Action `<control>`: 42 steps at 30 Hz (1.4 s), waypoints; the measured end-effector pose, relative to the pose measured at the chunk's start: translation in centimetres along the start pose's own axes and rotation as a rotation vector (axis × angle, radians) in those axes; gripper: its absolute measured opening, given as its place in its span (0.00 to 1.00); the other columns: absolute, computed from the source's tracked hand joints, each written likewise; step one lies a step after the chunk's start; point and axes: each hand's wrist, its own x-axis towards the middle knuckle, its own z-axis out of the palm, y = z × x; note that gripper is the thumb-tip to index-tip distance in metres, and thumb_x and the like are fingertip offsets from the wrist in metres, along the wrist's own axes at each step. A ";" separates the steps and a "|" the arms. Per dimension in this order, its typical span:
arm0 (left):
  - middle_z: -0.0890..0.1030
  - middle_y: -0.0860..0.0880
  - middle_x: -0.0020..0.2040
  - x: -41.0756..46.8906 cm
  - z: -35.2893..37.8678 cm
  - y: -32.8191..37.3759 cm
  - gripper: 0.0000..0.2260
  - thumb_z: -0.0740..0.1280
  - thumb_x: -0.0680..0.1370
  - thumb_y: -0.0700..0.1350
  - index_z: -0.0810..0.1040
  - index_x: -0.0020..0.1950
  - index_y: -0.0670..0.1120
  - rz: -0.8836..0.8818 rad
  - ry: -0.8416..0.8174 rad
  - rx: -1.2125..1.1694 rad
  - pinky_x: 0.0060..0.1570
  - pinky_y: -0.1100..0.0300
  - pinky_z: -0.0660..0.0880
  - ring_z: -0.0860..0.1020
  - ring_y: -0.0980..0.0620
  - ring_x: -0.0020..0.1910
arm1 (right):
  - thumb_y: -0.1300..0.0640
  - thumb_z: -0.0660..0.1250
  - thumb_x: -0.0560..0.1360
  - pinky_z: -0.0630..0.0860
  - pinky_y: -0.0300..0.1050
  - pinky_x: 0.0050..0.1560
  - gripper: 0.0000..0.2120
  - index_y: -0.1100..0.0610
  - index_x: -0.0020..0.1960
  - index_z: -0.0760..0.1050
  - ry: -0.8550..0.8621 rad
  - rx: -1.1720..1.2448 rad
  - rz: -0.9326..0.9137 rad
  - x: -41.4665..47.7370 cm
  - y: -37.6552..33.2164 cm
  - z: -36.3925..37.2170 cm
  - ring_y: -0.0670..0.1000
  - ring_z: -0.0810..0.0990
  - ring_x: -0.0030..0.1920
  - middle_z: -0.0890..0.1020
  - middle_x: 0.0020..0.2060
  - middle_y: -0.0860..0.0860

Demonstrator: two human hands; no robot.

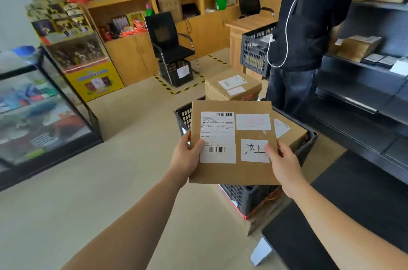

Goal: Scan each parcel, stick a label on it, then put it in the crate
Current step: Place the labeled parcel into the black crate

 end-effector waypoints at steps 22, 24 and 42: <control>0.76 0.57 0.60 28.2 10.2 4.5 0.27 0.71 0.78 0.51 0.63 0.73 0.53 0.017 -0.369 0.179 0.54 0.58 0.75 0.76 0.61 0.55 | 0.40 0.62 0.82 0.80 0.49 0.51 0.16 0.37 0.69 0.74 0.371 0.163 0.207 20.3 0.2 1.5 0.48 0.82 0.57 0.84 0.57 0.41; 0.77 0.56 0.57 30.0 12.5 4.7 0.28 0.74 0.74 0.51 0.65 0.70 0.53 0.005 -0.428 0.207 0.57 0.53 0.77 0.78 0.57 0.54 | 0.41 0.61 0.83 0.78 0.46 0.48 0.17 0.39 0.71 0.73 0.434 0.188 0.230 21.0 0.8 0.7 0.46 0.82 0.57 0.84 0.58 0.41; 0.81 0.54 0.60 45.0 28.7 1.9 0.23 0.70 0.78 0.49 0.70 0.73 0.54 -0.121 -0.967 0.402 0.62 0.42 0.76 0.79 0.49 0.58 | 0.52 0.68 0.81 0.80 0.46 0.51 0.25 0.47 0.76 0.67 0.791 0.255 0.508 29.7 7.2 -1.1 0.49 0.79 0.59 0.80 0.65 0.47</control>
